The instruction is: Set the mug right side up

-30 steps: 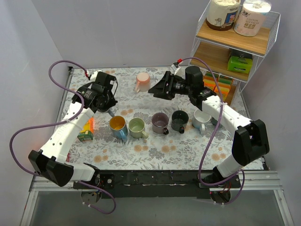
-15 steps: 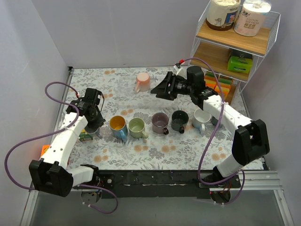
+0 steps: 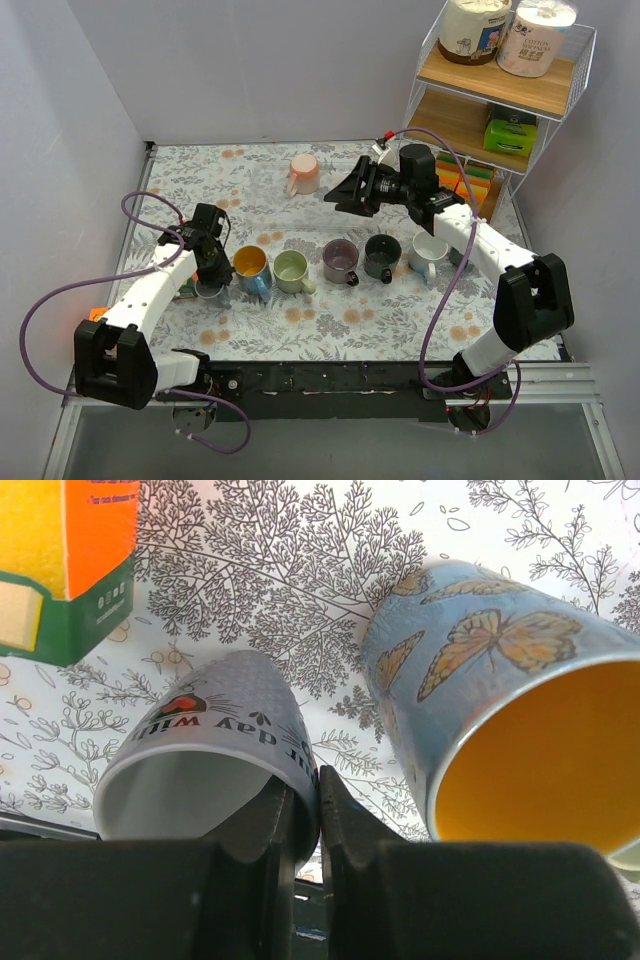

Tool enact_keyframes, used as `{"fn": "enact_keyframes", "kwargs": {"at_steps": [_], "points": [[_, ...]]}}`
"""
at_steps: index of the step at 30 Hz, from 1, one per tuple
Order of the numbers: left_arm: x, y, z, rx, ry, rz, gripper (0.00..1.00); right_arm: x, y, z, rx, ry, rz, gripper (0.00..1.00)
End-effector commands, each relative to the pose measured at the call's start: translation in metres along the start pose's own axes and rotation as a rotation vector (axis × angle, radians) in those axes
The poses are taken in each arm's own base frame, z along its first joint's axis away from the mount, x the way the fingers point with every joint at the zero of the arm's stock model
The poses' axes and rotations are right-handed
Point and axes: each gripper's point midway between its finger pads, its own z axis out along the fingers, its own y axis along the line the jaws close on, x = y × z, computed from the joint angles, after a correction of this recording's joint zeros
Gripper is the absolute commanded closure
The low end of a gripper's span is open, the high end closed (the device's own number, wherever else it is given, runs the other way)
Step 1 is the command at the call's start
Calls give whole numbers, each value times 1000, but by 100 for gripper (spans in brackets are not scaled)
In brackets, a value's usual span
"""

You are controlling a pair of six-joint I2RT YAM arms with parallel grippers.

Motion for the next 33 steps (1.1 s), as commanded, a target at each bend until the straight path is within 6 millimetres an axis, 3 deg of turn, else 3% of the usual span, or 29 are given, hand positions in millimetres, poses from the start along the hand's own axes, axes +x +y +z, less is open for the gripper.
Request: {"fn": "enact_keyframes", "kwargs": {"at_steps": [1,10,16,18,25,33], "points": [[-14,-14,6,40,-32,-7,100,-4,17,-11,-42,-19,-48,32],[-12,-6,23,-49,3,-30,96,-7,16,-14,-39,-25,-42,32],[-15,-6,20,-46,-10,-31,78,-8,14,-15,-37,-27,-38,32],[-17,-7,16,-37,-22,-29,69,-8,12,-14,-36,-23,-38,32],[-30,-16,0,0,-49,-31,52,-10,7,-10,-17,-6,-77,30],[-52,-30,-38,63,-98,-28,43,-20,-5,-10,73,-41,-111,29]]}}
